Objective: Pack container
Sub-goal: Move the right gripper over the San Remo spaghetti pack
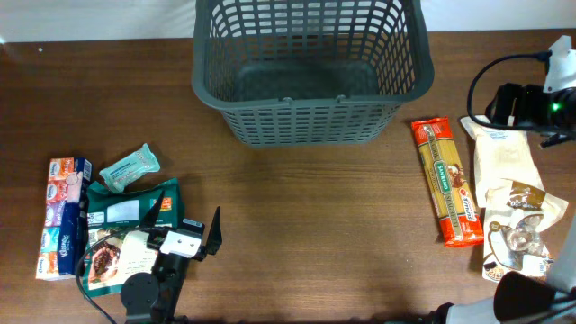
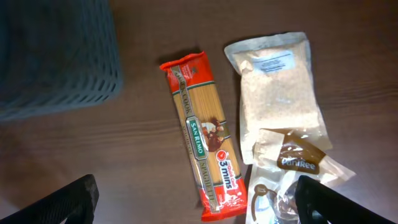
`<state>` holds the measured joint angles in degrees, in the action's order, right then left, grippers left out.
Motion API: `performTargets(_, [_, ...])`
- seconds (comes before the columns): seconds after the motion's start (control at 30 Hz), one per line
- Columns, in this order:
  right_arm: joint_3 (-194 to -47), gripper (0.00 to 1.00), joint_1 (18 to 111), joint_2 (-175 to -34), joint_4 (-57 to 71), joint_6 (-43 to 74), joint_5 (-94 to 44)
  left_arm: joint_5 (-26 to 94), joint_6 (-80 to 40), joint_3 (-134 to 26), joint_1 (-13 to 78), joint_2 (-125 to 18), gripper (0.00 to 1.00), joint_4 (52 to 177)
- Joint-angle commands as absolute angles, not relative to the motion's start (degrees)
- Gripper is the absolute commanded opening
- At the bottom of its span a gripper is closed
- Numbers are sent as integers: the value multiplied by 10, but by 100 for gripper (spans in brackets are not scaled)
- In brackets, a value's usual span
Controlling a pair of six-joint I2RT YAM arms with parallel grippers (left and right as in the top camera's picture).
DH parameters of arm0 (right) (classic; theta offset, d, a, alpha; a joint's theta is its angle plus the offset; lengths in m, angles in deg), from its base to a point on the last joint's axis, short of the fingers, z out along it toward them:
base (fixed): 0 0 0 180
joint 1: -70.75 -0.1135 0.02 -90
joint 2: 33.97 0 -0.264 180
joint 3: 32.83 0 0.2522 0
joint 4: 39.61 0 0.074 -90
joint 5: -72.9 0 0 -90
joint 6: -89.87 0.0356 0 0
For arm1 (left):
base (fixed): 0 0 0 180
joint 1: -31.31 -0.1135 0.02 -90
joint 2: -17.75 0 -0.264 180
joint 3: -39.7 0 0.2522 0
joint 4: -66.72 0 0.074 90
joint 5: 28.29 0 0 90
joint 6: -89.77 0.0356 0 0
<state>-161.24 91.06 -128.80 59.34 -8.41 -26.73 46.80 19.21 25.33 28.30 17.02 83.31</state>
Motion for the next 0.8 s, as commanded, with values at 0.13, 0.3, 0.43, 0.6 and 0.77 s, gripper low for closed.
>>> performTargets(0.13, [-1612,98,913,-1325,596,-109,-264,470,186,254,285,174,99,838])
performTargets(0.3, [-1612,99,913,-1342,603,-126,-248,470,186,254,285,174,99,838])
performTargets(0.43, [-1612,99,913,-1351,600,-178,-276,470,186,254,285,174,99,838])
performTargets(0.6, [-1607,99,910,-1363,605,-204,-299,470,186,254,285,174,99,838])
performTargets(0.77, [-1566,99,887,-1365,600,-212,-299,470,186,254,285,174,99,838])
